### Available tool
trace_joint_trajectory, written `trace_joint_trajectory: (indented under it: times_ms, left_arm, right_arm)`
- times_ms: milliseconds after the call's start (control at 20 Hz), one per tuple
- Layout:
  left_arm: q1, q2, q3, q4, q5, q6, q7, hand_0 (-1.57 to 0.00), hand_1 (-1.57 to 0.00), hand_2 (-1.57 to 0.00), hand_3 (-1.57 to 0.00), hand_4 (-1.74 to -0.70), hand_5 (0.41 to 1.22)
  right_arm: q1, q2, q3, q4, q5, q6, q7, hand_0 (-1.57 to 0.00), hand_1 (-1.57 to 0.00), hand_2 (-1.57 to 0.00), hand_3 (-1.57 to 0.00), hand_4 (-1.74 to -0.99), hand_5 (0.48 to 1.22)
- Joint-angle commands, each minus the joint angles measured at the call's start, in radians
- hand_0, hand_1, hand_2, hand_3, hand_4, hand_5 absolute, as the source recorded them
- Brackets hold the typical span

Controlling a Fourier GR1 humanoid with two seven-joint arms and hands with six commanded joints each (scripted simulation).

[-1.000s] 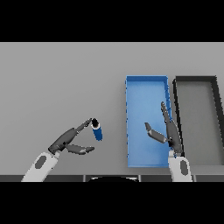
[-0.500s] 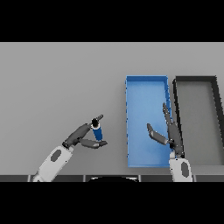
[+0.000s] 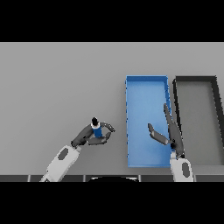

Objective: Pick up the blue pipe and place it into the blue bin.

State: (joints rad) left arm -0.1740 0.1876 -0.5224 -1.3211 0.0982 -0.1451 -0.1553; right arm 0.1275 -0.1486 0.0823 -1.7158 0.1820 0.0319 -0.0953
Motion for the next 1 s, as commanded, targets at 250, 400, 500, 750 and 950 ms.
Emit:
trace_joint_trajectory:
  times_ms: [250,400,500,750,950]
  left_arm:
    - [0.02,-0.009,-0.03,-0.03,-0.033,0.013,-0.011,-1.25,-1.3,-1.34,-1.33,-1.53,1.119]
    - [0.022,-0.032,-0.028,-0.056,-0.059,0.034,-0.039,-1.41,-1.43,-1.45,-1.45,-1.49,1.169]
    - [0.02,-0.032,-0.013,-0.082,-0.066,0.039,-0.065,-1.47,-1.48,-1.5,-1.49,-1.48,1.188]
    - [-0.009,-0.061,-0.003,-0.184,-0.058,0.019,-0.035,-1.54,-1.54,-1.55,-1.55,-1.47,1.21]
    - [-0.035,-0.073,-0.001,-0.27,-0.047,-0.015,0.018,-1.56,-1.56,-1.56,-1.56,-1.47,1.217]
  right_arm:
    - [0.0,0.007,0.002,-0.007,-0.017,0.009,0.003,0.0,0.0,0.0,0.0,-1.224,0.651]
    - [-0.019,0.006,-0.003,0.006,-0.02,0.01,0.027,0.0,0.0,0.0,0.0,-1.22,0.635]
    - [-0.007,0.016,-0.001,0.007,-0.025,0.01,0.001,0.0,0.0,0.0,0.0,-1.219,0.628]
    - [-0.027,0.004,0.002,0.02,-0.001,0.005,0.009,0.0,0.0,0.0,0.0,-1.213,0.639]
    - [-0.012,-0.013,-0.009,0.011,-0.001,0.006,-0.003,0.0,0.0,0.0,0.0,-1.176,0.643]
